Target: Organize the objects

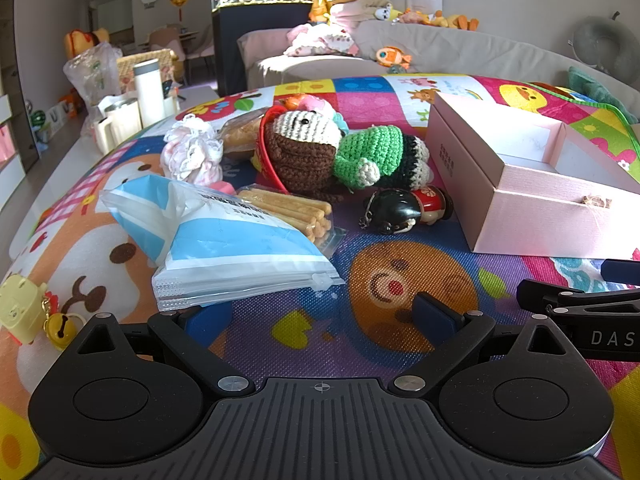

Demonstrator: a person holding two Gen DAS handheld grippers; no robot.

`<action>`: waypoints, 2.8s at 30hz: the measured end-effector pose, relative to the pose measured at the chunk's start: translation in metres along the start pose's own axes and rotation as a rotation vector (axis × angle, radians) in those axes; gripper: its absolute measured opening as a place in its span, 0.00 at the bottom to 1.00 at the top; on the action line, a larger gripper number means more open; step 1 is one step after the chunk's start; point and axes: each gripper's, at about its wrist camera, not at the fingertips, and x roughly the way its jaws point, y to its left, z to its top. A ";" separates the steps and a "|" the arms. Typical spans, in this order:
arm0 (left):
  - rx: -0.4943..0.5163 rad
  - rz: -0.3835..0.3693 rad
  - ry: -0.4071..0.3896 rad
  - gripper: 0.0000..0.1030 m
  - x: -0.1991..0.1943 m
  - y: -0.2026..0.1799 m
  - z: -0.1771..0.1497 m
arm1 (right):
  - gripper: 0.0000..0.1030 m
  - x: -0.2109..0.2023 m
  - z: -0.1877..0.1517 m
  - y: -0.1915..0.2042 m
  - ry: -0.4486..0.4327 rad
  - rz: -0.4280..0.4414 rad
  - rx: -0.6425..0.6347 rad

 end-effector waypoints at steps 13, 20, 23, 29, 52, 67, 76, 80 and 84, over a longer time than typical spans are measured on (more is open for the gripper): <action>0.004 0.004 0.001 0.97 0.000 0.001 0.001 | 1.00 0.000 0.000 0.000 0.000 0.000 0.000; 0.013 0.012 0.001 0.98 0.002 0.000 0.002 | 1.00 0.000 0.000 0.000 0.000 -0.002 -0.002; 0.012 0.012 0.002 0.98 0.001 0.001 0.002 | 1.00 0.000 0.000 0.000 0.000 -0.002 -0.002; -0.007 -0.007 -0.002 0.97 0.001 0.003 0.002 | 1.00 0.001 0.000 0.000 0.000 -0.001 -0.001; -0.501 0.183 -0.007 0.91 -0.034 0.187 0.000 | 1.00 0.001 -0.002 0.000 0.002 0.002 -0.002; -0.328 -0.297 -0.033 0.66 -0.060 0.131 -0.009 | 1.00 -0.017 -0.008 -0.002 0.090 0.034 -0.032; -0.438 -0.273 0.127 0.67 -0.012 0.115 0.047 | 1.00 -0.017 -0.009 -0.002 0.081 0.022 -0.024; -0.384 -0.201 0.210 0.80 0.028 0.090 0.060 | 1.00 -0.017 -0.009 -0.002 0.081 0.024 -0.021; -0.334 -0.167 0.196 0.87 0.047 0.075 0.066 | 1.00 -0.017 -0.009 -0.002 0.083 0.027 -0.022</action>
